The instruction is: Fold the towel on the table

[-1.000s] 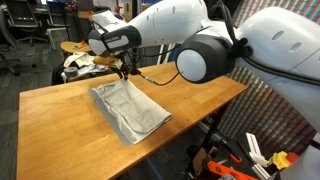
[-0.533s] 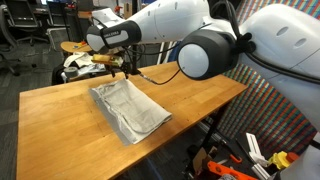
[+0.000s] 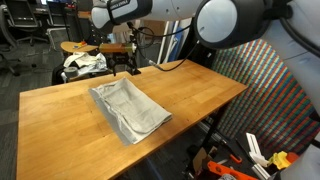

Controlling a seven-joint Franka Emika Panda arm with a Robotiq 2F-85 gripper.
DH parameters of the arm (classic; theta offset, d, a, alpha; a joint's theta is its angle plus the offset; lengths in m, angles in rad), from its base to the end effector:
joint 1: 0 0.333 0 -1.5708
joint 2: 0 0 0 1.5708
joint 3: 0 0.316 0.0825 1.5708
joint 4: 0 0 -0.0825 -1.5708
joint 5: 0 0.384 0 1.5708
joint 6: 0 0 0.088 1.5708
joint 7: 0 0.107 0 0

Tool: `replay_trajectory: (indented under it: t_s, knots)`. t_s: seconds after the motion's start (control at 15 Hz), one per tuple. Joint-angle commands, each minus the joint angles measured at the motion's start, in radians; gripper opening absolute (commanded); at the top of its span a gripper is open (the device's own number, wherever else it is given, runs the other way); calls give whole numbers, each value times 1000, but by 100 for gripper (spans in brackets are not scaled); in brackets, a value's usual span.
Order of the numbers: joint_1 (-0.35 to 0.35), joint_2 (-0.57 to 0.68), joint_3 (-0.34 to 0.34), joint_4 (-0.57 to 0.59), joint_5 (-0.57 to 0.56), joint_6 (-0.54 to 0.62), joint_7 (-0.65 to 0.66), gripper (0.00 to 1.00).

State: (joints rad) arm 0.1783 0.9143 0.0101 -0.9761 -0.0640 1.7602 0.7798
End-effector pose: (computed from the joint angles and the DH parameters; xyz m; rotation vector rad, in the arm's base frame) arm 0.7526 0.1349 0.3008 2.9044 -0.8646 -0.1369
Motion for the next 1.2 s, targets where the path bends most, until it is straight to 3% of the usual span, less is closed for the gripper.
replay_trajectory:
  t_s: [0.0,0.33,0.6,0.8,1.13]
  knots:
    - [-43,-178,39,-242,20,-72,-152,100]
    - [-58,-334,12,-475,30,-194,-369,100]
    - [-90,-455,25,-677,42,-210,-539,100]
    - [-117,-531,43,-821,115,-160,-656,100]
    - [-123,-620,63,-1013,310,59,-734,100]
